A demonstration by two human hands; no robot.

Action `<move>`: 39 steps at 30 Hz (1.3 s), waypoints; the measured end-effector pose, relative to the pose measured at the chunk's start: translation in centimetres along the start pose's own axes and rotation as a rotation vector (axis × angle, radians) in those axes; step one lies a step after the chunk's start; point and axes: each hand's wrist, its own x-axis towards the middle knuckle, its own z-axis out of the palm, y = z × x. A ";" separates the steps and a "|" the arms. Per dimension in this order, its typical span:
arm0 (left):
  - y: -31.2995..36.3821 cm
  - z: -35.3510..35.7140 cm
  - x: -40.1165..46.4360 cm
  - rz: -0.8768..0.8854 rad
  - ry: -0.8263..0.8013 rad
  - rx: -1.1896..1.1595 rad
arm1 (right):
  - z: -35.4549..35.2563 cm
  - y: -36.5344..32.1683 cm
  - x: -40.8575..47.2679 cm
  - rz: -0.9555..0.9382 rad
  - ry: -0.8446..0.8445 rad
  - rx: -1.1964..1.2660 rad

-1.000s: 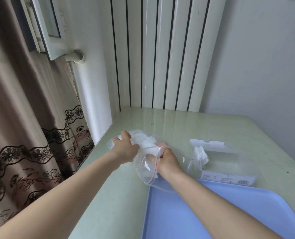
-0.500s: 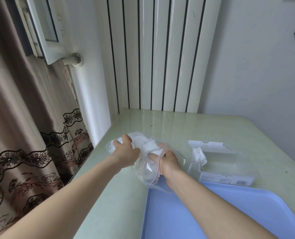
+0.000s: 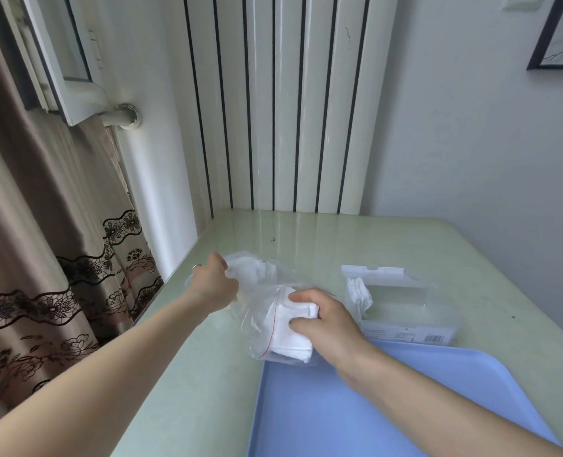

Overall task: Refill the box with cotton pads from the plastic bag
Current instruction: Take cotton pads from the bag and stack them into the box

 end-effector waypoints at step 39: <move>9.8 3.8 -6.2 0.467 -0.291 -0.402 | -10.3 -0.3 -1.4 0.137 -0.048 0.419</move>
